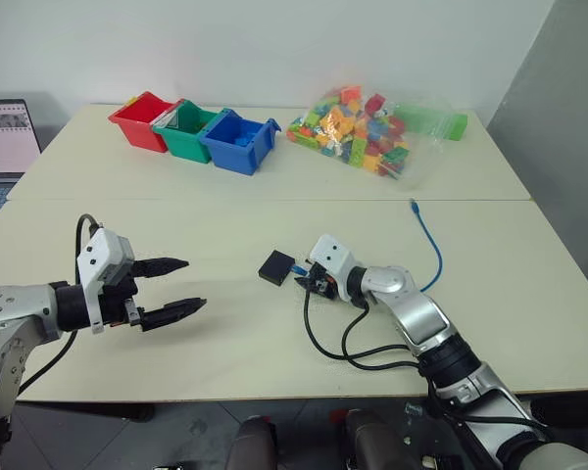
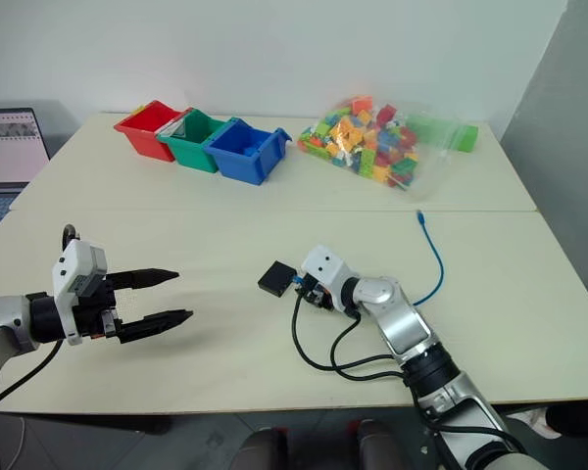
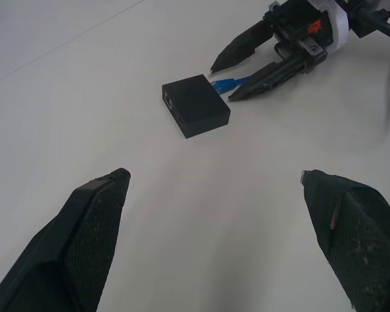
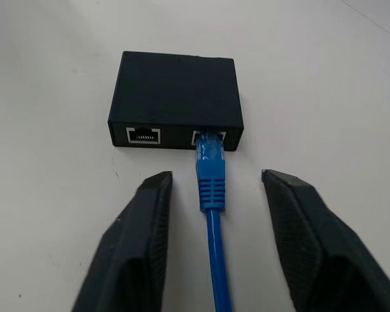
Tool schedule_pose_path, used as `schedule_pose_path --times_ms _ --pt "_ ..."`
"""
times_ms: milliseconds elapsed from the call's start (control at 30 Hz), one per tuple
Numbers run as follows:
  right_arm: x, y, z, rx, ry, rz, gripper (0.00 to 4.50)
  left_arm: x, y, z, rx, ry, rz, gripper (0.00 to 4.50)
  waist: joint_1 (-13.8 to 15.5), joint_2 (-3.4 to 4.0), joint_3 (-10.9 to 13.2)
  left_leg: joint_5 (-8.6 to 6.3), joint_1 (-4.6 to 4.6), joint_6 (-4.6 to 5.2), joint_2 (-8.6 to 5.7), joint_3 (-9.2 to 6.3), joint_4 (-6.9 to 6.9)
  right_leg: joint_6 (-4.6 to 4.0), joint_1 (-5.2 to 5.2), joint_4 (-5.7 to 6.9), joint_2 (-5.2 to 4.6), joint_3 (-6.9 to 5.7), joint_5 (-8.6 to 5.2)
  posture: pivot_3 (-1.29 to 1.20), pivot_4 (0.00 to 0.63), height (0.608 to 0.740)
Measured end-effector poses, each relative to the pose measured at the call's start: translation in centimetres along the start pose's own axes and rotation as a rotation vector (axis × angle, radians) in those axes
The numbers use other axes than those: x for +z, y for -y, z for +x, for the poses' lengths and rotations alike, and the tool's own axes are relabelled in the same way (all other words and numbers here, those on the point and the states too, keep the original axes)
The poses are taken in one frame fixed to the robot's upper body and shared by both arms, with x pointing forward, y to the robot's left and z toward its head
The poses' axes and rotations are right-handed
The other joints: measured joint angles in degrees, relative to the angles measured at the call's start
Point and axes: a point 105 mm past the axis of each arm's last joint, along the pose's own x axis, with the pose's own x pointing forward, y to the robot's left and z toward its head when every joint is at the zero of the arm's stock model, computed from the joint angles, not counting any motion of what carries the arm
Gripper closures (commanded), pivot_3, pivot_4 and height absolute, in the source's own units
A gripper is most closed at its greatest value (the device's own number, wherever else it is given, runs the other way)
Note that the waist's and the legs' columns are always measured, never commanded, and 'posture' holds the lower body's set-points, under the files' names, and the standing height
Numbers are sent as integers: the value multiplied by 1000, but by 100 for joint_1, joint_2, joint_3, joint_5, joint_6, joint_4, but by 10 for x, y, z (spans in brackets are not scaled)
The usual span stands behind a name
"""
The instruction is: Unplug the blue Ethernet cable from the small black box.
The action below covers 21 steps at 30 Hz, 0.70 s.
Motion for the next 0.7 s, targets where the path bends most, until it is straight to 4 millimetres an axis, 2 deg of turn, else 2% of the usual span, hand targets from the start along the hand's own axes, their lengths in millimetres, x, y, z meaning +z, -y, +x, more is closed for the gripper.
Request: schedule_pose_path --times_ms 167,333,533,700 --pt "-1 2 0 8 -21 -38 4317 -2 -2 1 16 4 -38 0 -1 0 0 0 1 0 1 -1 0 1 0 1 0 -1 -1 0 150 740" --pt "1 9 -11 19 -6 -137 4369 1 -6 5 19 41 -174 0 20 0 0 0 -2 0 -1 -2 2 4 0 0 0 -3 -2 0 150 740" --pt "39 6 -29 59 180 -415 4369 19 3 19 -126 166 -423 0 -11 -2 -1 0 -2 0 0 -4 1 4 1 1 1 -4 -2 0 150 740" --pt "60 -11 -47 164 312 -631 4369 24 15 31 -240 147 -490 0 -9 -2 -1 0 -2 0 0 -8 1 0 2 3 1 -5 1 0 150 740"
